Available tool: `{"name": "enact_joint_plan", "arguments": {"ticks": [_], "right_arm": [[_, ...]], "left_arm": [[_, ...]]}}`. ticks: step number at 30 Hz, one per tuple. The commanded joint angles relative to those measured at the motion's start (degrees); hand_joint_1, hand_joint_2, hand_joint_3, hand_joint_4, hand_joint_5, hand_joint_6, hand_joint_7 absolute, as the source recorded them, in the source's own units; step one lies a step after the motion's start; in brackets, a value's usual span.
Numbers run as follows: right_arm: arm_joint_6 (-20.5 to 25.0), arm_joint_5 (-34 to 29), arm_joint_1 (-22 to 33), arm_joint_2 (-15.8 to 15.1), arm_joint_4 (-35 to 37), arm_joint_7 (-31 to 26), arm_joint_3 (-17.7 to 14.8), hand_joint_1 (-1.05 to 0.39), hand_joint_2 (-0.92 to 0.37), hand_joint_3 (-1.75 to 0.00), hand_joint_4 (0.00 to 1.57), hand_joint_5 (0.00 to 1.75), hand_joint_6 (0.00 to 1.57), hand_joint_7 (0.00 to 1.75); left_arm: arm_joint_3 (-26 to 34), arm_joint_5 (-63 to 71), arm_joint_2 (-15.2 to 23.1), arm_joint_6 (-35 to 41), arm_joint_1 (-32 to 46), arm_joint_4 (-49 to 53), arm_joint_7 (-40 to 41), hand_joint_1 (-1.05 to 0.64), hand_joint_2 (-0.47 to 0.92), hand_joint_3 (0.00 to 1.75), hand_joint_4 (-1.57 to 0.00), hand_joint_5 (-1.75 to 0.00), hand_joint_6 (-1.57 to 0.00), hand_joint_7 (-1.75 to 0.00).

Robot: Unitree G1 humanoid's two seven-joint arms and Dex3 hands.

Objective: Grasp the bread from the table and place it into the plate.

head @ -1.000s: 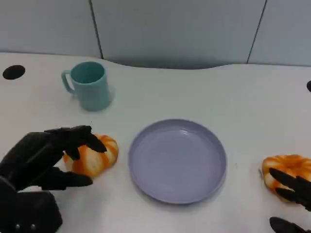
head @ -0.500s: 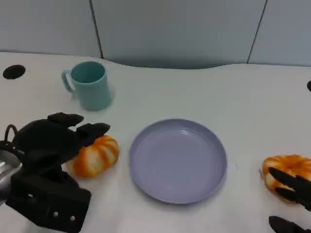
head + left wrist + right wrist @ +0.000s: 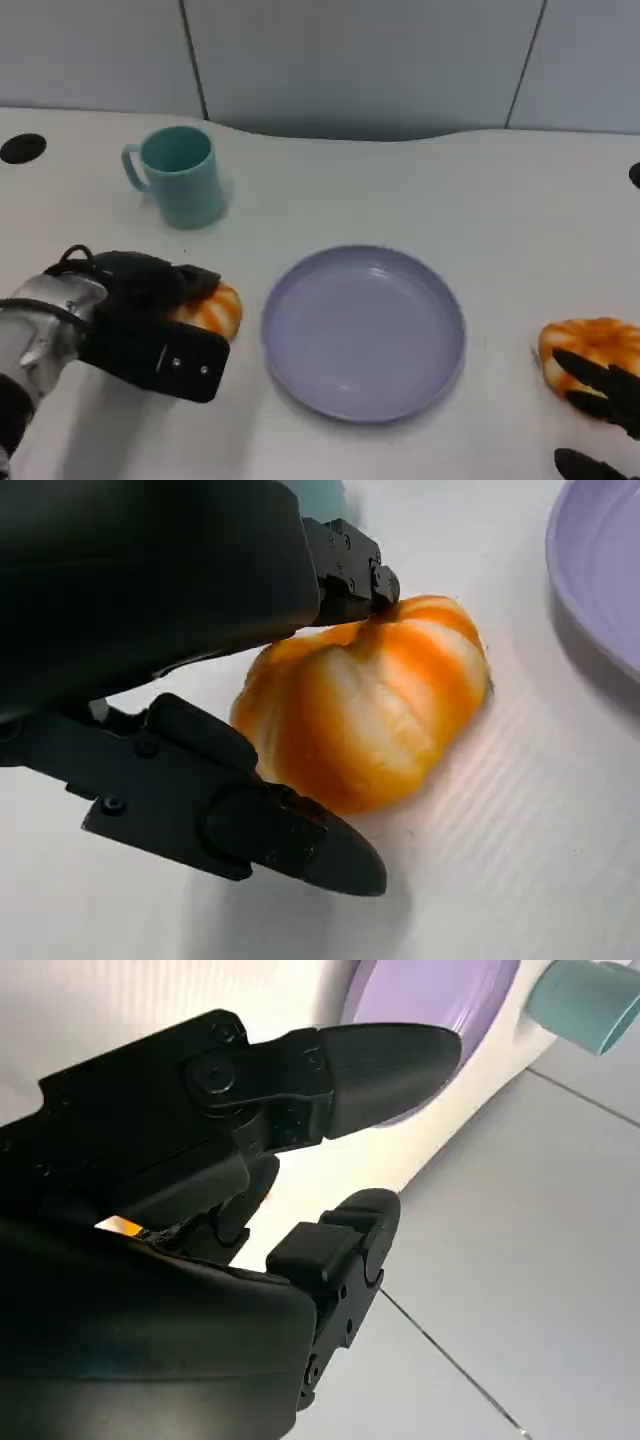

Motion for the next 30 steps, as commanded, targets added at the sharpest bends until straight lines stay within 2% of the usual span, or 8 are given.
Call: {"name": "enact_joint_plan", "arguments": {"ticks": [1, 9, 16, 19, 20, 23, 25, 30], "right_arm": [[-0.30, 0.94, 0.43, -0.13, -0.47, -0.21, -0.28, -0.35, -0.92, -0.33, 0.86, 0.03, 0.65, 0.00], [-0.88, 0.52, 1.31, 0.14, -1.47, -1.00, -0.54, -0.34, -0.92, -0.33, 0.84, 0.02, 0.66, 0.00], [-1.10, 0.72, 2.06, 0.27, -2.37, -0.92, -0.47, -0.34, -0.92, -0.33, 0.90, 0.05, 0.65, 0.00], [-1.51, 0.87, 2.03, 0.31, -2.21, -1.08, -0.62, -0.34, -0.92, -0.33, 0.90, 0.05, 0.65, 0.00], [-1.70, 1.10, 2.06, 0.33, -2.20, -1.09, -0.76, -0.34, -0.92, -0.33, 0.89, 0.05, 0.65, 0.00], [-2.02, 1.83, 2.03, 0.50, -2.30, -1.00, -1.04, -0.33, -0.92, -0.33, 0.92, 0.07, 0.66, 0.00], [-1.63, 1.97, 2.13, 0.74, -2.66, -0.98, -1.13, -0.34, -0.92, -0.33, 0.94, 0.08, 0.66, 0.00], [-1.27, 1.70, 2.18, 0.67, -3.16, -0.88, -1.35, -0.34, -0.92, -0.33, 0.92, 0.08, 0.65, 0.00]], "left_arm": [[-4.41, 2.30, -1.70, -0.95, -4.20, 9.00, 5.24, -0.90, 0.90, 0.05, -0.03, -0.02, -0.08, -0.02], [-10.13, 4.73, -5.35, -0.72, -5.41, 18.94, 20.67, -0.82, 0.92, 0.40, -0.13, -0.09, -0.16, -0.04], [-6.50, -1.69, -7.47, 0.94, -7.18, 22.71, 18.29, -0.46, 0.90, 0.09, -0.40, -0.27, -0.45, -0.13], [-5.37, -3.96, -7.47, 1.14, -7.54, 23.04, 16.87, -0.34, 0.91, 0.01, -0.27, -0.83, -0.32, -0.63], [-4.28, -5.43, -7.31, 0.65, -7.60, 23.33, 16.29, -0.29, 0.91, 0.04, -0.30, -1.17, -0.33, -0.93], [-2.99, -7.49, -6.66, -1.98, -7.92, 23.99, 15.78, -0.19, 0.90, 0.02, -0.38, -1.62, -0.36, -1.50], [-3.64, -7.14, -6.39, -3.06, -8.03, 24.10, 16.94, -0.17, 0.89, 0.02, -0.48, -1.72, -0.41, -1.69], [-4.86, -6.31, -6.78, -1.63, -8.69, 24.14, 17.53, -0.24, 0.92, 0.10, -0.65, -1.75, -0.56, -1.74]]}}
